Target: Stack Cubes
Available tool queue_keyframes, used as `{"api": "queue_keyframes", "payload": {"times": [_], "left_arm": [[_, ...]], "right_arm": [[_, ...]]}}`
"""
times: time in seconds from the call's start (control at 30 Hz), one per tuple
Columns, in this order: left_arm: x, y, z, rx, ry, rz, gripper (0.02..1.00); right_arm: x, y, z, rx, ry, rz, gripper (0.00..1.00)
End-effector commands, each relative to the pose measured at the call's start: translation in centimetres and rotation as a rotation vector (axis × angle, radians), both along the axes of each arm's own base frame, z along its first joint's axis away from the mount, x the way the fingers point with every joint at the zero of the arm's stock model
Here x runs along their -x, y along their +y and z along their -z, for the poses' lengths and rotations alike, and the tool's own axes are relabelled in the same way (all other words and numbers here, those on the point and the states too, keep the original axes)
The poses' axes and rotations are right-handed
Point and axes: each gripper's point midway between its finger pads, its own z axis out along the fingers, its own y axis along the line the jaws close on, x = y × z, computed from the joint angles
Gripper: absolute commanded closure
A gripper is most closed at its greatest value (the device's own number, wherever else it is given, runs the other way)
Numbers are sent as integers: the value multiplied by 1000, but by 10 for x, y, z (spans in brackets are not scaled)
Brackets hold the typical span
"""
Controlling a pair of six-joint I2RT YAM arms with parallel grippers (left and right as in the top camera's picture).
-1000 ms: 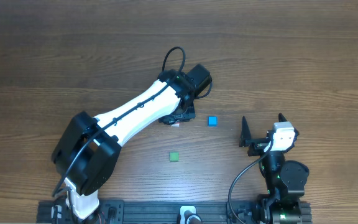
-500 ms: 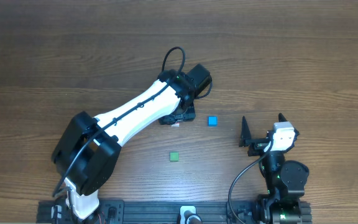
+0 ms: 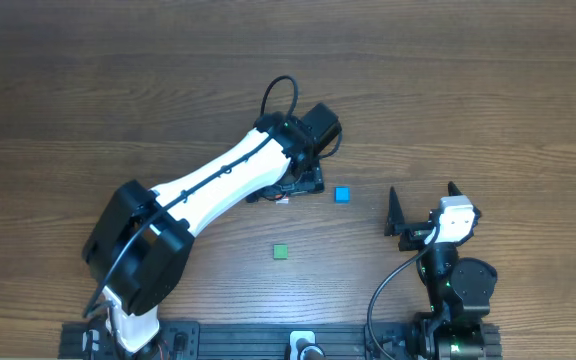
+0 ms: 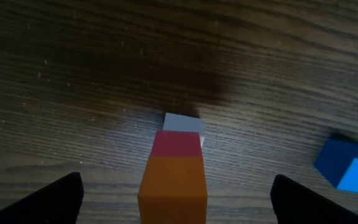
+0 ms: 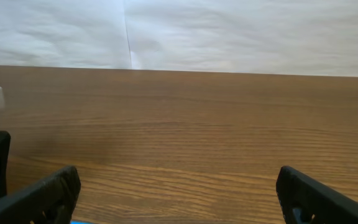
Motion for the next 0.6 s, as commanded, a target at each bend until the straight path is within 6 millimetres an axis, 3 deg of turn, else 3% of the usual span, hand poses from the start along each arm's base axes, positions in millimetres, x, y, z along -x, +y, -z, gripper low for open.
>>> {"api": "queue_keyframes", "payload": {"times": [0.03, 0.17, 0.33, 0.43, 0.6], "left_arm": [[12, -8, -31, 61, -39, 9, 23], [37, -10, -43, 85, -50, 3, 20], [72, -2, -31, 98, -51, -32, 20], [77, 4, -27, 109, -62, -43, 20], [73, 16, -42, 133, -109, -72, 20]], "right_arm": [[0, 1, 2, 1, -4, 0, 7], [0, 1, 2, 1, -4, 0, 7], [0, 1, 2, 1, -4, 0, 9], [0, 1, 2, 1, -4, 0, 9], [0, 1, 2, 1, -4, 0, 7]]}}
